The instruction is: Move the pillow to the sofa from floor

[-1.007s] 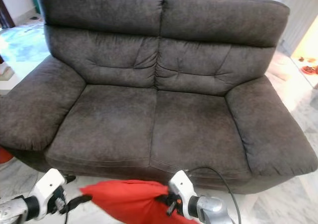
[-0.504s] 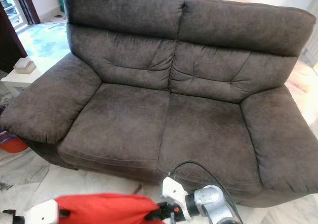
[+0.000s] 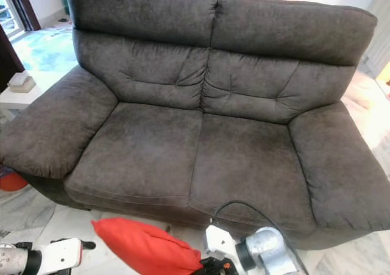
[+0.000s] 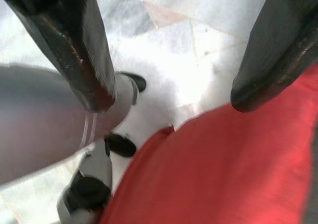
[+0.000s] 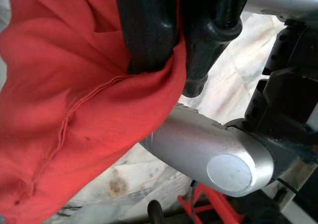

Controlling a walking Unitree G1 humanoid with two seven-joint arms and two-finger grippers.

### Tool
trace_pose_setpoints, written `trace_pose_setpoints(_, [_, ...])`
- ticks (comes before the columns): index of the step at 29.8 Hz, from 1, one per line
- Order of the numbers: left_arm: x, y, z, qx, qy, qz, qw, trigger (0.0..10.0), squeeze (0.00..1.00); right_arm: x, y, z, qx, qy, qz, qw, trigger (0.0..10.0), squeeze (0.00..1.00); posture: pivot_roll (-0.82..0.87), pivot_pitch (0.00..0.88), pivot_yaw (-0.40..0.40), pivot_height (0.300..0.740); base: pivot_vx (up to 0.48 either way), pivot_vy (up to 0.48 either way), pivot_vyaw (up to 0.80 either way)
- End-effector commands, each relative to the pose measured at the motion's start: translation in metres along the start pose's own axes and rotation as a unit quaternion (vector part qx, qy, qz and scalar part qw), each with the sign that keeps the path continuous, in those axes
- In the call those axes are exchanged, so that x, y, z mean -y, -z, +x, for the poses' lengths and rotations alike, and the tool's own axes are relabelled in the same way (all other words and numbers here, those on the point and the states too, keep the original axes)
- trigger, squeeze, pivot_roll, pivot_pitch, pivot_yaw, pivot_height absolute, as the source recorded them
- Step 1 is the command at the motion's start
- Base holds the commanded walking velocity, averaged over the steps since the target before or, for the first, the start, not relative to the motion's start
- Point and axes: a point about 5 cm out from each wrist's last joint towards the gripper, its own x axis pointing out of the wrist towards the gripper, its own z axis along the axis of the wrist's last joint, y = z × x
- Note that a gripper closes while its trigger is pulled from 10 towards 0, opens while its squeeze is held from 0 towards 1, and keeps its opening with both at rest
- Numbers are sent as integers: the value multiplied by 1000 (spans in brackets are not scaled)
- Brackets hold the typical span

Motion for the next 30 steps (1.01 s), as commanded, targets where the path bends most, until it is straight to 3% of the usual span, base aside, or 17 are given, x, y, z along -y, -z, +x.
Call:
trace_pose_setpoints(1, [0, 7, -4, -23, 12, 17, 1000, 10000, 0, -2, -12, -1, 19, -24, -30, 999, 10000, 0, 225, 95, -81, 740, 0, 0, 0])
trace_pose_setpoints(12, [-14, 6, -8, -21, -1, 44, 999, 10000, 0, -9, -9, -7, -24, -46, -41, 998, 10000, 0, 219, 98, -81, 740, 0, 0, 0])
trace_pose_setpoints(25, [-7, 14, 5, -24, 27, 37, 999, 10000, 0, -15, -37, -11, 5, -62, -88, 994, 10000, 0, 197, 94, -81, 740, 0, 0, 0])
trace_pose_setpoints(30, [-11, 22, 2, -39, 13, 34, 999, 10000, 0, -20, -42, -12, 12, -68, -93, 993, 10000, 0, 195, 93, -82, 740, 0, 0, 0])
